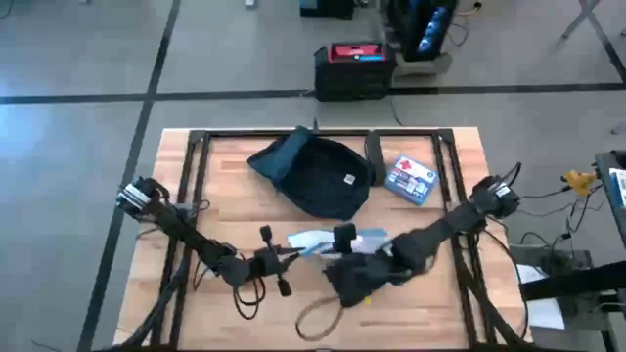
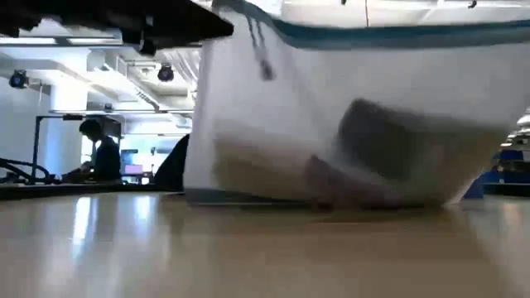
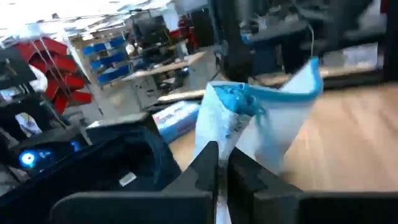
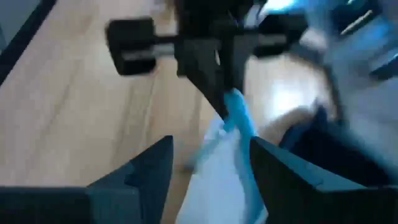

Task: Unpack backpack
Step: Open the zip bag

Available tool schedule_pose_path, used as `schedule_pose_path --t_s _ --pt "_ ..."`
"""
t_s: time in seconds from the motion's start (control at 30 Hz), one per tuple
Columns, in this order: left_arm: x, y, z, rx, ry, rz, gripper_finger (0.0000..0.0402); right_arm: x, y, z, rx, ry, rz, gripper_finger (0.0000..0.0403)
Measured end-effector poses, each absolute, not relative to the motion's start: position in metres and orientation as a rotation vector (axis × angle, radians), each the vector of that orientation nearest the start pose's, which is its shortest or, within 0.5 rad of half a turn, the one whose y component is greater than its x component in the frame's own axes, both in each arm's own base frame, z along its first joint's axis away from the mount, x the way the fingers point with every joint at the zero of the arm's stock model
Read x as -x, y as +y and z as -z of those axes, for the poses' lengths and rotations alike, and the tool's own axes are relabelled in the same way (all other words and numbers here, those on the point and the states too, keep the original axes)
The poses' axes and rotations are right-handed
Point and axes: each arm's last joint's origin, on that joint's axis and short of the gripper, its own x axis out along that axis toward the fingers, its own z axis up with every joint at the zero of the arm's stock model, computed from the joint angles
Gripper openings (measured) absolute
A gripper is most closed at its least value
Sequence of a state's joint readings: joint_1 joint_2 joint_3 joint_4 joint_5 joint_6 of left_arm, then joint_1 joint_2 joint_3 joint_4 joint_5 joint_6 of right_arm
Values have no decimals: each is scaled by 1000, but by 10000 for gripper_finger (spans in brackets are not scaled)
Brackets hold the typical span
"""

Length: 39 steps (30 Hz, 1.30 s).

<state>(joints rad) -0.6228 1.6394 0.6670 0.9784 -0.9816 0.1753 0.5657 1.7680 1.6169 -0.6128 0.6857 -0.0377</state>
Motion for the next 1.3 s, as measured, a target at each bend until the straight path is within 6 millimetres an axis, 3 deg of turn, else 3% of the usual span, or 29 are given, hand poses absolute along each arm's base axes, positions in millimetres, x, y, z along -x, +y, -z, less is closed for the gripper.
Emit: schedule_pose_path --t_s 0.1,0.23,0.5,0.6,0.73,0.93,1.3 --pt "-262 -159 -213 -139 -7 -309 0 -345 199 -309 532 606 223 199" --pt "-258 -158 -221 -151 0 -258 0 -358 193 -298 301 551 366 190" --pt "-258 -158 -217 -156 32 -243 0 -370 191 -296 124 502 350 156" --pt "-258 -158 -216 -161 40 -239 0 -372 189 -297 108 505 331 118" --pt "-258 -158 -215 -172 51 -234 0 -373 187 -296 126 519 321 22" --pt "-252 -158 -213 -202 85 -282 0 -367 186 -300 135 546 309 3" --pt "-220 -151 -210 -161 86 -300 0 -337 182 -332 5 580 198 0"
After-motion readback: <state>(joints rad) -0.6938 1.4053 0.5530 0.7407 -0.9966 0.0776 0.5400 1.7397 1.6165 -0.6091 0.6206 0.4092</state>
